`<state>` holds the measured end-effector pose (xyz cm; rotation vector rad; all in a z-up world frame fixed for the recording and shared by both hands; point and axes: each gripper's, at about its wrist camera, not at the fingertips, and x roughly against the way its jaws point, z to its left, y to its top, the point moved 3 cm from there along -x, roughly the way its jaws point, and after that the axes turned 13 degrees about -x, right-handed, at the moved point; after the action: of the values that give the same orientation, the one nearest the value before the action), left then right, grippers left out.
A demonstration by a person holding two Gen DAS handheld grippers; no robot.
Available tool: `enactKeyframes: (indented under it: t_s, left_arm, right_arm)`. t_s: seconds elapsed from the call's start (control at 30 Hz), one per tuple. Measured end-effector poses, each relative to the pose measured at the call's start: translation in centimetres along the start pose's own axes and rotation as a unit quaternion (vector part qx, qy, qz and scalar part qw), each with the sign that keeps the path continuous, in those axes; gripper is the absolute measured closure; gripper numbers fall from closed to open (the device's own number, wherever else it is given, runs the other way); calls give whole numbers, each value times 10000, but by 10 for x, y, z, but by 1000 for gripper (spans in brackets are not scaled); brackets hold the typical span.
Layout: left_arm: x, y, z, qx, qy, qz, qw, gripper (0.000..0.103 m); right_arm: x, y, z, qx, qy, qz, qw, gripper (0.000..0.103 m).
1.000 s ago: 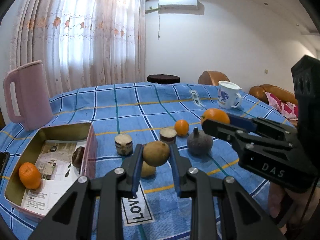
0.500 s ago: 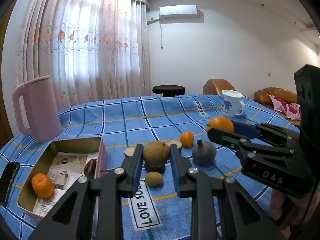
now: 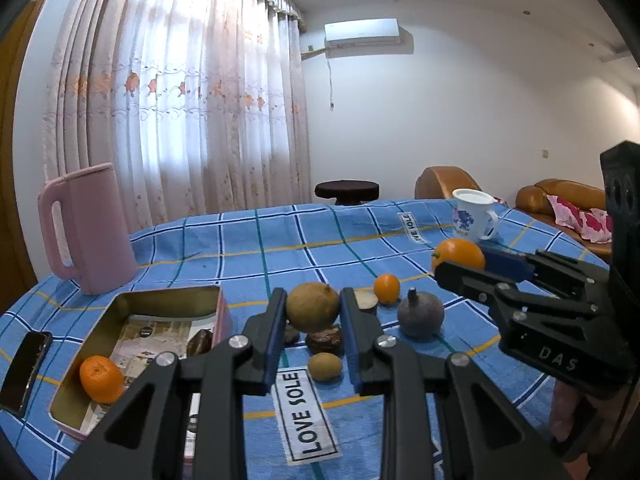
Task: Organize fruits
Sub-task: 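Carry the small orange and tan fruit over the tin box with both grippers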
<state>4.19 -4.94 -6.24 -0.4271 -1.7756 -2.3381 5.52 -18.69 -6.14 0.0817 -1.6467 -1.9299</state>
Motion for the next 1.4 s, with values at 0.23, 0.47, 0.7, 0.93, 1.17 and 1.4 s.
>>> enactKeyframes:
  t_s: [0.23,0.47,0.7,0.93,1.17,1.4]
  left_arm:
    - [-1,-5,17,107,107,109,9998,75]
    - [-1,-14,39,242,255,233,9991,75]
    - [-1,-21,61,395,412,357,9977,75]
    - [1,-26,81,431,675,531,9954,75]
    - [1,-38,98,489,804,734,9929,75]
    - [9,-50,118,588,936,853,9902,75]
  right_arm:
    - [-6,1,5,47,73,127,9999,63]
    - [-21,4,22,172,254,283,9991,63]
    - [-33,14,39,215,493,361,9979,63]
    - [-48,28,73,455,827,396,9947,63]
    - [-70,23,103,576,1106,603,9904,63]
    - [-87,9,126,611,1288,856,9861,63]
